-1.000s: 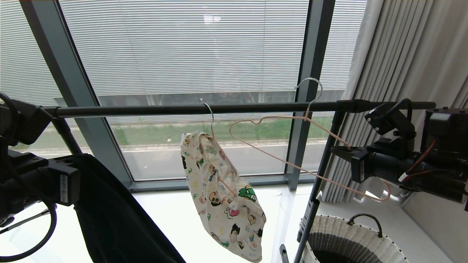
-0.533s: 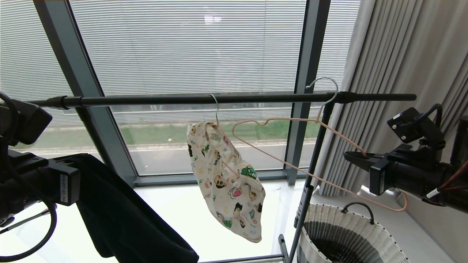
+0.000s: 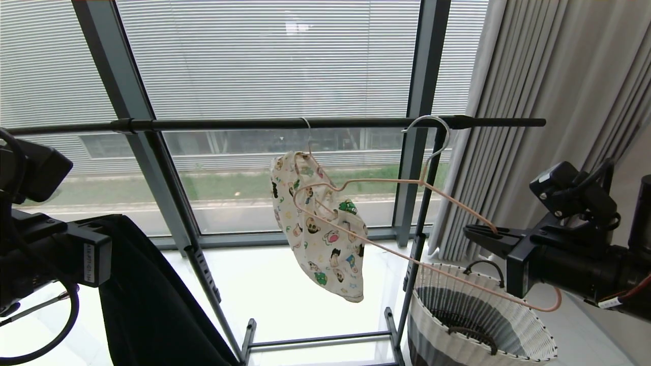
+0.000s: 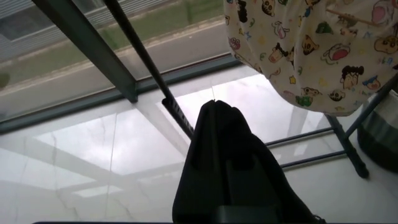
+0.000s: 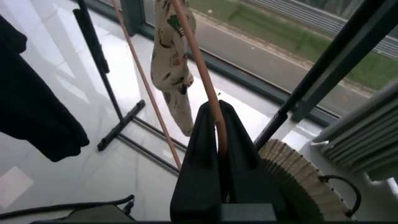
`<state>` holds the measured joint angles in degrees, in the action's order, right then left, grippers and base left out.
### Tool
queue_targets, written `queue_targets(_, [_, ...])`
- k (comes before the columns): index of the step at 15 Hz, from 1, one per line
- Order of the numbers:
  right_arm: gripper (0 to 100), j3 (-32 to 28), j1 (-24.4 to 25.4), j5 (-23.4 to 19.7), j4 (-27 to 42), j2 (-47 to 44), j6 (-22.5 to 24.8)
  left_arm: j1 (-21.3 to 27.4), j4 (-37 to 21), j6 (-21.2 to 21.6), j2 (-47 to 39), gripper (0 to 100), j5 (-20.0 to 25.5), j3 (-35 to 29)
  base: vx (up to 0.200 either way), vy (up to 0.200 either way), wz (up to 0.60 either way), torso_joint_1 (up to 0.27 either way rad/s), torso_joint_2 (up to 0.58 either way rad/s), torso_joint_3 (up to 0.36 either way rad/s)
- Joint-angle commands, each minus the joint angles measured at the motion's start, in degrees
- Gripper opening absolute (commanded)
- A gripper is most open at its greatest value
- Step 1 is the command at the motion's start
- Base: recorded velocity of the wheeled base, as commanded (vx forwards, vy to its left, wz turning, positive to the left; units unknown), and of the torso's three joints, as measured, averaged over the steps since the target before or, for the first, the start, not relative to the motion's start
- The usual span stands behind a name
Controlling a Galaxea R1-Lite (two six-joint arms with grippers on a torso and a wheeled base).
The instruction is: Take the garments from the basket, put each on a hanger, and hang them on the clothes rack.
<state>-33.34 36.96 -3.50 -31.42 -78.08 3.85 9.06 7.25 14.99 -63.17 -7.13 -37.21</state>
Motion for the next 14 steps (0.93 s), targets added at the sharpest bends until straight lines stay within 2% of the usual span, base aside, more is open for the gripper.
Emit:
queue_targets(1, [0, 0.0, 1.9, 0.0, 0.0, 0.0, 0.0, 0.2, 0.0, 0.0, -0.1, 0, 0.0, 0.3, -0.2, 0.0, 0.0, 0.002, 0.01, -0.002])
queue_targets(5, [0, 0.6, 6.5, 0.0, 0.1, -0.1, 0.0, 2.5, 0.0, -0.8, -1.7, 0, 0.0, 2.5, 0.0, 0.0, 0.0, 0.0, 0.0, 0.0])
queue_targets(6, [0, 0.8, 8.6, 0.1, 0.1, -0.1, -0.1, 4.0, 0.7, -4.3, -4.0, 0, -0.6, 2.0, 0.0, 0.0, 0.0, 0.0, 0.0, 0.0])
queue_targets(7, [0, 0.8, 10.7, 0.4, 0.1, -0.3, -0.1, 6.2, 2.7, -9.0, -6.8, 0, -4.0, 0.6, 0.0, 0.0, 0.0, 0.0, 0.0, 0.0])
queue_targets(9, [0, 1.1, 14.3, 1.5, 0.1, -1.3, -0.1, 10.4, 4.7, -18.4, -14.0, 0, -14.9, -3.8, 0.0, 0.0, 0.0, 0.0, 0.0, 0.0])
queue_targets(10, [0, 1.6, 16.0, 1.5, 0.1, -2.3, -0.1, 13.6, 5.4, -24.8, -19.8, 0, -22.1, -7.4, 0.0, 0.0, 0.0, 0.0, 0.0, 0.0])
queue_targets(11, [0, 1.3, 17.3, 1.5, 0.1, -3.2, -0.1, 15.8, 5.5, -28.6, -23.8, 0, -26.8, -10.7, 0.0, 0.0, 0.0, 0.0, 0.0, 0.0])
queue_targets(12, [0, 0.5, 17.6, 1.6, 0.0, -4.1, -0.1, 17.1, 5.5, -30.6, -26.5, 0, -28.9, -13.1, 0.0, 0.0, 0.0, 0.0, 0.0, 0.0])
queue_targets(14, [0, -1.2, 17.6, 1.7, 0.0, -5.4, -0.2, 18.4, 5.5, -31.3, -29.2, 0, -29.2, -16.2, 0.0, 0.0, 0.0, 0.0, 0.0, 0.0])
